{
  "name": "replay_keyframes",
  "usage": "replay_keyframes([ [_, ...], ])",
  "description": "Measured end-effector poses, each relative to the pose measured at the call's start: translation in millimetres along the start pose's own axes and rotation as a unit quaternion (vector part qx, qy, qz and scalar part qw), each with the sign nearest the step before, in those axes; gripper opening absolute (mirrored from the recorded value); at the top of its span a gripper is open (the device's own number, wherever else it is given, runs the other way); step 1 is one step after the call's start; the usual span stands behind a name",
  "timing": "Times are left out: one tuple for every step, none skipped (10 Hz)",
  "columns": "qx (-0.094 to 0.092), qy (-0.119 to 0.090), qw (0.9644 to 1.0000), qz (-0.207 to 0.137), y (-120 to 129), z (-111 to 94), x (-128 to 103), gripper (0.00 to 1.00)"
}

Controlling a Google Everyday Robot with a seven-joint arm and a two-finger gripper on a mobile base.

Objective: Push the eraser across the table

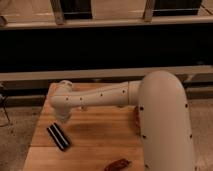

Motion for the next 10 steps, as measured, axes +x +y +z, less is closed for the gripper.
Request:
replay_keyframes([
  [-0.007,-0.002,1.0000,-0.002,-0.4,4.9,-1.2,0.00],
  [-0.016,-0.006,0.9999,-0.002,0.5,12.5,-1.9,0.00],
  [-0.020,-0.008,0.9998,-0.002,1.4,16.8,-2.1,0.00],
  [-0.024,-0.009,0.9997,-0.002,1.7,20.0,-2.3,0.00],
  [-0.031,-0.010,0.9995,-0.001,4.4,25.5,-1.7,0.00],
  [-0.034,-0.010,0.9994,-0.001,5.9,27.7,-1.7,0.00],
  [-0.036,-0.010,0.9993,0.000,7.5,29.5,-1.4,0.00],
  [-0.038,-0.011,0.9992,0.000,7.8,30.3,-2.9,0.00],
  [-0.040,-0.011,0.9991,-0.001,8.0,31.0,-4.1,0.00],
  [-0.045,-0.011,0.9989,-0.003,8.0,32.0,-6.1,0.07],
])
